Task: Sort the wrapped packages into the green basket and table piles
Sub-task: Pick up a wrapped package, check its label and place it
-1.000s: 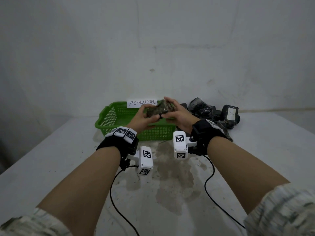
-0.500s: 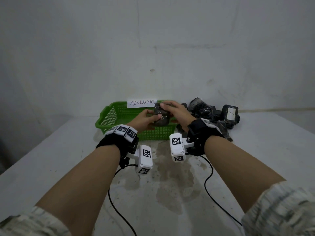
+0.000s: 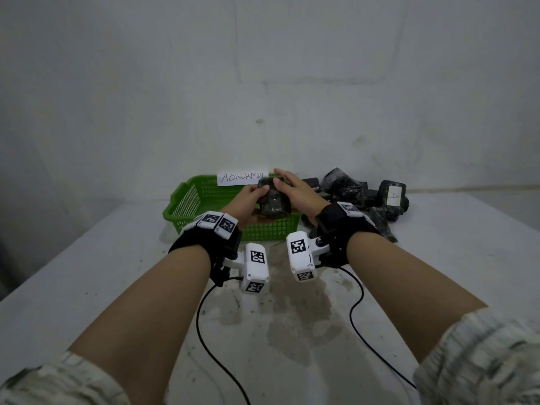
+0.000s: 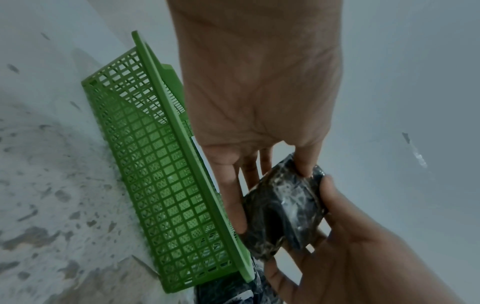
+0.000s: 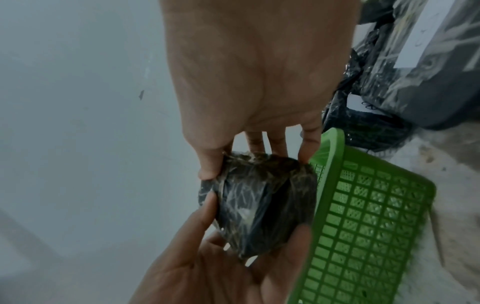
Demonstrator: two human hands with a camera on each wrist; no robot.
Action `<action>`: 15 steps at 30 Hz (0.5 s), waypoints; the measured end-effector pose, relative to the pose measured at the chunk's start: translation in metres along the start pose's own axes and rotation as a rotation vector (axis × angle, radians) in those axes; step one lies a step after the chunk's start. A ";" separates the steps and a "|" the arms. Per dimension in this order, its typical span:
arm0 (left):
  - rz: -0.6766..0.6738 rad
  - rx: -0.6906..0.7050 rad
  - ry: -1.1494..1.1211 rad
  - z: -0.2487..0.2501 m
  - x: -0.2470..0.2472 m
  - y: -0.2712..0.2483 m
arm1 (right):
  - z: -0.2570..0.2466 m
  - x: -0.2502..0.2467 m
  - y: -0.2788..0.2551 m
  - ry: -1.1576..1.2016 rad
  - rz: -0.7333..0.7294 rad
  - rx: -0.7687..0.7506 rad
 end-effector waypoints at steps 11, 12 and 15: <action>-0.052 0.018 -0.003 0.002 -0.002 -0.005 | 0.007 -0.007 0.001 0.041 0.003 0.062; -0.042 0.029 0.005 0.003 -0.003 -0.005 | 0.008 -0.008 0.001 0.044 -0.016 0.084; -0.022 0.032 -0.001 0.004 -0.003 -0.007 | 0.009 -0.008 -0.001 0.027 -0.033 0.074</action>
Point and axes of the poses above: each hand's wrist, its own y-axis towards the middle knuckle, its own x-axis out of the palm, z = x × y, the point moved 1 cm from there along y, towards the middle knuckle, and after that the axes turned 9 degrees about -x, right-handed, at the moved point
